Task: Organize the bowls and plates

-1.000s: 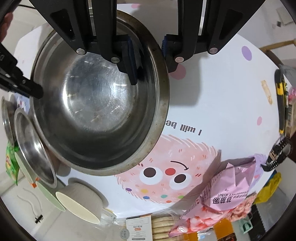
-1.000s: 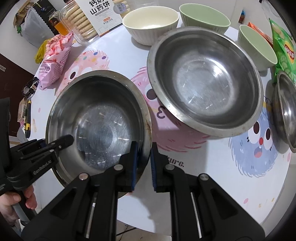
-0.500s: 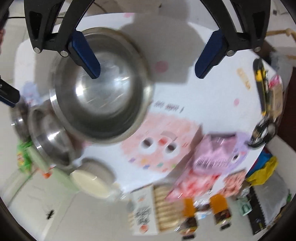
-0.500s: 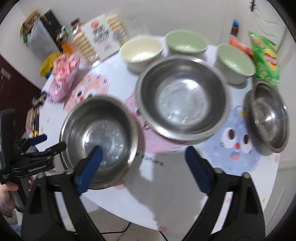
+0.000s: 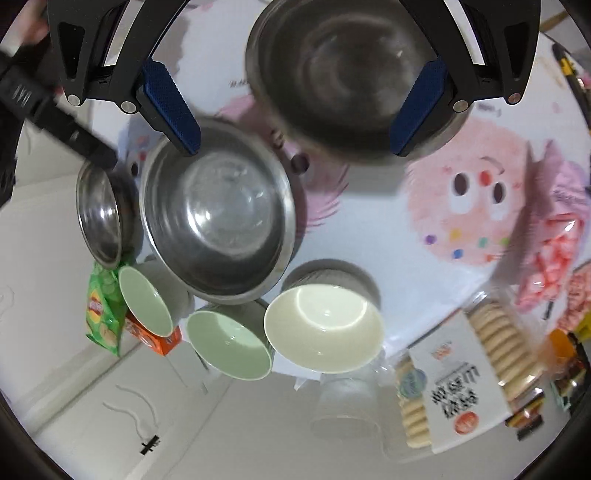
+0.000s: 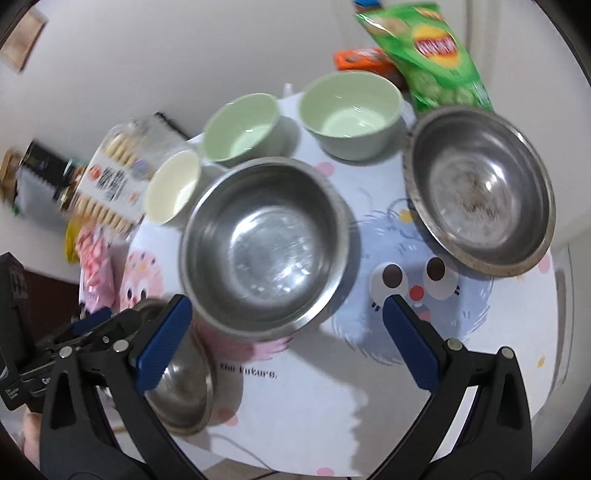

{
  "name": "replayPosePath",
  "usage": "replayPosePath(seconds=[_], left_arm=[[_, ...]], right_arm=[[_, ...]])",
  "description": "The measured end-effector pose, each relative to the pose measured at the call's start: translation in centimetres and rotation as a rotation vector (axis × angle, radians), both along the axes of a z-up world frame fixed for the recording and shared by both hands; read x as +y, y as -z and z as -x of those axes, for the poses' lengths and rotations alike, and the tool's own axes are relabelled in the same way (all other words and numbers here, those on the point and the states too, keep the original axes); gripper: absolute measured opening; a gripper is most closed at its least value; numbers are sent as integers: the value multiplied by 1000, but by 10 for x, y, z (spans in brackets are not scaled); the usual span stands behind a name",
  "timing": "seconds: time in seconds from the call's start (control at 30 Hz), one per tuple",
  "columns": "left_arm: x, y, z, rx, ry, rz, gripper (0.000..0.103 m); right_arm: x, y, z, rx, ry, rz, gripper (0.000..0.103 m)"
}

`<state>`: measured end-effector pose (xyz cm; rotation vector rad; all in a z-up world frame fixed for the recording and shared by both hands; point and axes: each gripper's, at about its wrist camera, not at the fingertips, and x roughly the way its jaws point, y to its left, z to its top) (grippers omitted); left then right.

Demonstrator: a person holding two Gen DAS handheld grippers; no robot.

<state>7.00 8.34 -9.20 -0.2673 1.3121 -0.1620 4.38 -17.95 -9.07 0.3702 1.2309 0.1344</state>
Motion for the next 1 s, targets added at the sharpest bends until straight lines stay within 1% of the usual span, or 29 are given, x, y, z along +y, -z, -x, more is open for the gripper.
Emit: replayPosePath(seconds=[0.13,0.23,0.27,0.33,0.37,0.4,0.47,0.5,0.53,0.6,0.67,0.73,0.8,0.83,0.87,0.9,0.97,1.0], left_arm=[[-12,18,-25,44,14,-33,103],[-17,24,-39,57,14,-39,102],[-19,28,-44,69,15,-37,100],[-20,35,-52,97,10,-39,88],[-20,40,-56,114,8,-49,75],[-20,43,-58,129,8,-57,64],[-22,51,-63,161,6,-53,58],[-23,54,-65,172,11,-48,57],[-24,57,-66,179,16,-43,56],[-28,60,-67,187,29,-41,46],[-30,63,-68,198,31,-45,41],[-32,65,-68,202,30,-42,35],[-34,68,-69,209,33,-39,27],[-35,69,-68,211,35,-35,25],[-36,70,-68,213,35,-32,21],[-37,71,-68,213,36,-29,18],[-38,72,-68,211,34,-22,12],[-39,72,-67,209,31,-14,12]], right_arm=[[-3,16,-12,38,35,38,103],[-7,28,-21,66,65,39,103],[-9,30,-23,70,76,42,103],[-12,36,-27,84,96,51,103],[-13,38,-29,92,100,54,103],[-15,42,-31,106,106,61,103],[-19,49,-34,126,121,53,101],[-22,53,-36,140,128,41,99],[-24,57,-37,158,132,33,95],[-25,63,-39,177,134,21,86],[-27,70,-41,204,139,-7,65],[-30,75,-41,225,140,-30,59],[-30,76,-41,226,135,-42,49],[-31,77,-41,226,130,-56,37],[-30,75,-42,225,128,-69,33],[-30,74,-41,223,125,-73,31],[-28,73,-41,217,118,-72,25],[-26,72,-44,213,111,-78,22]])
